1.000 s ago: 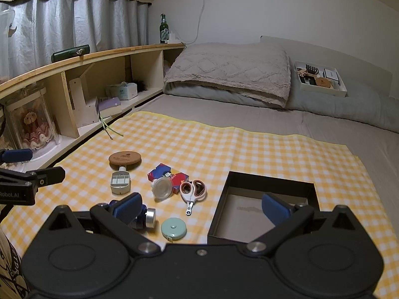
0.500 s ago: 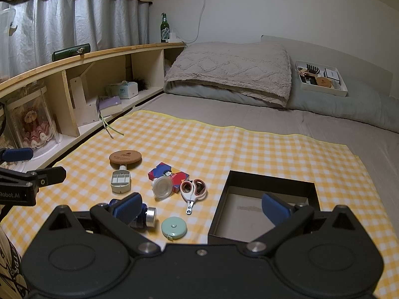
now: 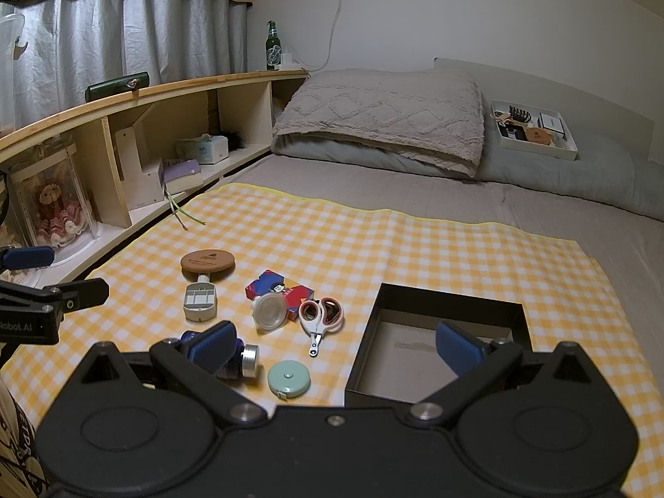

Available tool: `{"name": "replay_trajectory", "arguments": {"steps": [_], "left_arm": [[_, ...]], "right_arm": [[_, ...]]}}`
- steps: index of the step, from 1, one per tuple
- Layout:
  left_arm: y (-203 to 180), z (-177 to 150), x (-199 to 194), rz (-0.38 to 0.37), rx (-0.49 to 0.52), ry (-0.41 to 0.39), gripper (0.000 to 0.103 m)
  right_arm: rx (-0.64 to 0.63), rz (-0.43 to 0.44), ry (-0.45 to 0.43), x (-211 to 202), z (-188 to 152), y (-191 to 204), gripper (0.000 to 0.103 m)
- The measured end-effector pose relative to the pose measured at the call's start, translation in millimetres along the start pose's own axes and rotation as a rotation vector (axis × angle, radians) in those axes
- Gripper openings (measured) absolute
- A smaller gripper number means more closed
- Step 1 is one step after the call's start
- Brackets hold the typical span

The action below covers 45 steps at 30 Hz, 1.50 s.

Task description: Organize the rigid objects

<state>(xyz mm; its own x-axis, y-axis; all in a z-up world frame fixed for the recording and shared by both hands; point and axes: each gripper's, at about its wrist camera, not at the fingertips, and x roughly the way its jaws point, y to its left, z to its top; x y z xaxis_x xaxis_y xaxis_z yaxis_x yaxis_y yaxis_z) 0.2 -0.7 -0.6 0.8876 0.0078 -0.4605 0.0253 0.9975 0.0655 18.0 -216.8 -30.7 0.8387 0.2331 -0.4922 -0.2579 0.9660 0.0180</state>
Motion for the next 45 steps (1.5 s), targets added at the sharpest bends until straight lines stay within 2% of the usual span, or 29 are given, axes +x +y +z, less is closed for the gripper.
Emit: {"name": "replay_trajectory", "arguments": {"steps": [35,45], "left_arm": [[-3.6,-2.7,3.6,0.003,0.001,-0.004,0.103],[-3.9,1.2,-2.0,-0.001,0.011,-0.025,0.103]], "right_arm": [[-0.004,0.003,0.001,2.5,-3.2,0.0,0.103],[-0.001,-0.017,-0.048,-10.4,-3.6,-3.3,0.103]]}}
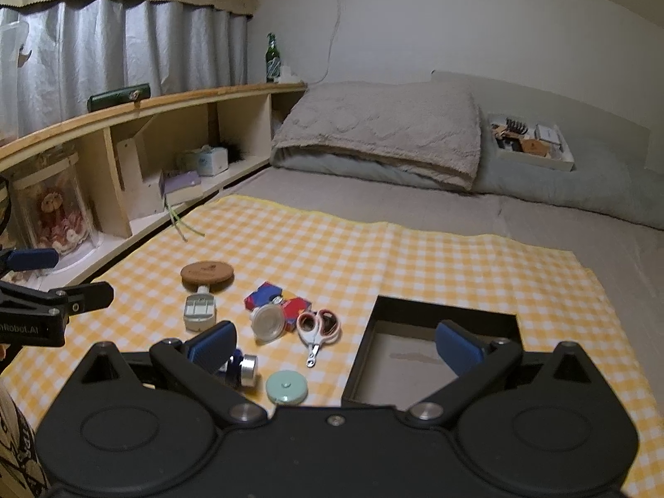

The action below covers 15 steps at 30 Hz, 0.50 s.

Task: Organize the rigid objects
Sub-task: 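Lower the left gripper onto the cork coaster and close on it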

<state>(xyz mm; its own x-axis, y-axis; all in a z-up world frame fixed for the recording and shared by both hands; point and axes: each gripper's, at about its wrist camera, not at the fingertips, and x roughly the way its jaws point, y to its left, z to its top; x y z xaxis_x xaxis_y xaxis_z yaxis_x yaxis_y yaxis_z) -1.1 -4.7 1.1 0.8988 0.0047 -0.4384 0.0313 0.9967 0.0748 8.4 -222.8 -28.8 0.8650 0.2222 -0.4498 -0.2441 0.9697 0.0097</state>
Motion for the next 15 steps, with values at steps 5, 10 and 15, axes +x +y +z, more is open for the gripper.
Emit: {"name": "replay_trajectory", "arguments": {"steps": [5,10,15], "left_arm": [[2.5,7.7,-2.0,0.018,0.024,-0.037,0.103],[10.1,19.0,2.0,0.015,0.06,-0.061,0.103],[18.7,37.2,17.6,0.046,0.101,-0.078,0.103]], "right_arm": [[0.024,-0.047,-0.008,-8.0,6.5,-9.0,0.103],[0.045,-0.051,-0.016,-14.2,15.8,-30.0,0.103],[0.044,-0.127,-0.022,-14.0,31.3,-61.6,0.103]]}}
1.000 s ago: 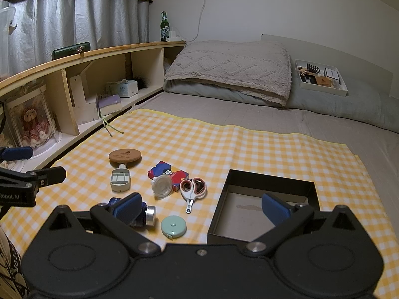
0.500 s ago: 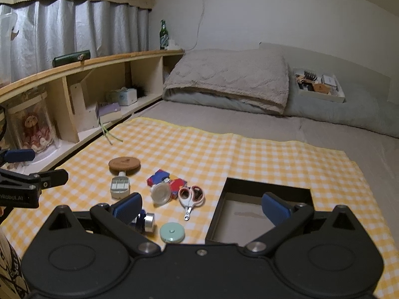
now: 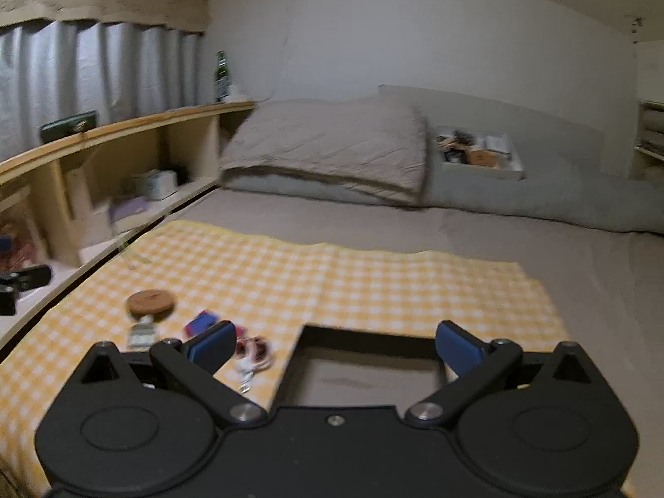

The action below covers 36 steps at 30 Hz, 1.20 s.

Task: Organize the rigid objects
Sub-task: 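Lower the left gripper onto the cork coaster and close on it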

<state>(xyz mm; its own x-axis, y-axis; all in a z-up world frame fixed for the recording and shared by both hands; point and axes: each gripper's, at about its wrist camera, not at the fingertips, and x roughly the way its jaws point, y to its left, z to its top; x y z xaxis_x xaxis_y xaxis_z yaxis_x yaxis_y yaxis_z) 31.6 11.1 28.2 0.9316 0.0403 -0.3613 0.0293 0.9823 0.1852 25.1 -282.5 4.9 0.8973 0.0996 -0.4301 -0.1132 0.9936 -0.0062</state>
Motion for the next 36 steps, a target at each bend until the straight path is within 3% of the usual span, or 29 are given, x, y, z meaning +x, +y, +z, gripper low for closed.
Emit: {"name": "replay_trajectory", "arguments": {"steps": [7,13,15,20,22,26,28,36], "left_arm": [[21.6,26.7,54.2,0.027,-0.027,0.04,0.103],[33.0,30.4,115.8,0.043,-0.078,0.136,0.103],[37.1,24.7,135.0,0.055,-0.09,0.161,0.103],[42.0,11.1,180.6,0.088,-0.057,0.25,0.103],[46.0,6.4,198.4,0.075,-0.056,0.295,0.103],[51.2,-5.1,230.2,0.054,-0.091,0.385,0.103],[55.7,-12.9,247.7,0.054,-0.128,0.442,0.103],[67.7,-34.0,292.9,0.049,-0.265,0.599,0.103]], "right_arm": [[0.085,-0.082,0.095,37.9,15.7,-53.1,0.103],[0.09,-0.095,0.268,85.8,-13.0,-86.1,0.101],[0.093,-0.088,0.316,98.0,-21.4,-94.8,0.089],[0.138,-0.06,0.45,124.6,-40.1,-107.3,0.045],[0.149,-0.057,0.499,133.4,-45.7,-110.2,0.042],[0.125,-0.06,0.539,147.2,-51.9,-109.5,0.022],[0.118,-0.053,0.551,154.9,-54.4,-107.9,0.018],[0.072,-0.074,0.639,178.4,-59.5,-96.2,0.017]]}}
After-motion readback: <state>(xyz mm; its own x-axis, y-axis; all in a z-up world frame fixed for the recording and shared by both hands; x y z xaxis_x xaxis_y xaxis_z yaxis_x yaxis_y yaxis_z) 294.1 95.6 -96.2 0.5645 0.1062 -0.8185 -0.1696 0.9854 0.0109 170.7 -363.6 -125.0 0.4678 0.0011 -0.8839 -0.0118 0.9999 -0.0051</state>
